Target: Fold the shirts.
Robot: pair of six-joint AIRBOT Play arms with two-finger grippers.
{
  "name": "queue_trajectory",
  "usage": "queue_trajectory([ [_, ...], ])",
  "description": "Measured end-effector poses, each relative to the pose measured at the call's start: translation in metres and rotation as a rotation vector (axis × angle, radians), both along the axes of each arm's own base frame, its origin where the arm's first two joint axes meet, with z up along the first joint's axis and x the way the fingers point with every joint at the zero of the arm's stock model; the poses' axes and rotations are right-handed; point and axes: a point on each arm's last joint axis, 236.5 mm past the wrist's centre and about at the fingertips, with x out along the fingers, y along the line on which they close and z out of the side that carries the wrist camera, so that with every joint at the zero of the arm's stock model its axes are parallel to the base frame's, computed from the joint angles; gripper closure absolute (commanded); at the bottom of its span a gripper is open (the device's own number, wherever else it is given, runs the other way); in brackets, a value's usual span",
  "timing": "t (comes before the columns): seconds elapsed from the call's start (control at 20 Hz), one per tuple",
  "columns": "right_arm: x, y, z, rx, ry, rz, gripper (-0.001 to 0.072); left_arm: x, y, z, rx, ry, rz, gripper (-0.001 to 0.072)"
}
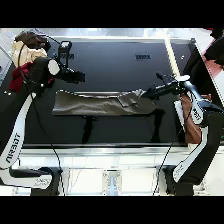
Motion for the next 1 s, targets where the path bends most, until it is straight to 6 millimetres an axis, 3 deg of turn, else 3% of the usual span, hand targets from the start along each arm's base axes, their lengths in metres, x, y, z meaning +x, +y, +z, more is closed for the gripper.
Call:
queue_trajectory([
  [0.15, 0.0, 0.024, 0.043, 0.035, -0.071, 0.044, 0.0694, -0.011, -0.016, -0.033, -0.033, 0.111, -0.029, 0.0698],
  [0.35, -0.001, 0.065, 0.097, 0.044, -0.159, 0.108, 0.0694, -0.032, -0.058, -0.086, -0.078, 0.261, -0.144, 0.0698],
  [0.5, -0.005, 0.105, 0.134, 0.041, -0.236, 0.161, 0.0695, -0.05, -0.084, -0.124, -0.081, 0.358, -0.206, 0.0698],
  [0.65, -0.013, 0.146, 0.165, 0.05, -0.308, 0.202, 0.0695, -0.061, -0.099, -0.144, -0.082, 0.401, -0.247, 0.0698],
  [0.8, -0.023, 0.181, 0.178, 0.056, -0.328, 0.218, 0.0696, -0.053, -0.089, -0.127, -0.092, 0.362, -0.25, 0.0698],
  [0.9, -0.026, 0.201, 0.182, 0.052, -0.339, 0.211, 0.0697, -0.034, -0.058, -0.093, -0.094, 0.279, -0.213, 0.0698],
  [1.0, -0.024, 0.226, 0.183, 0.049, -0.364, 0.182, 0.0698, -0.015, -0.007, -0.05, -0.087, 0.178, -0.132, 0.0698],
])
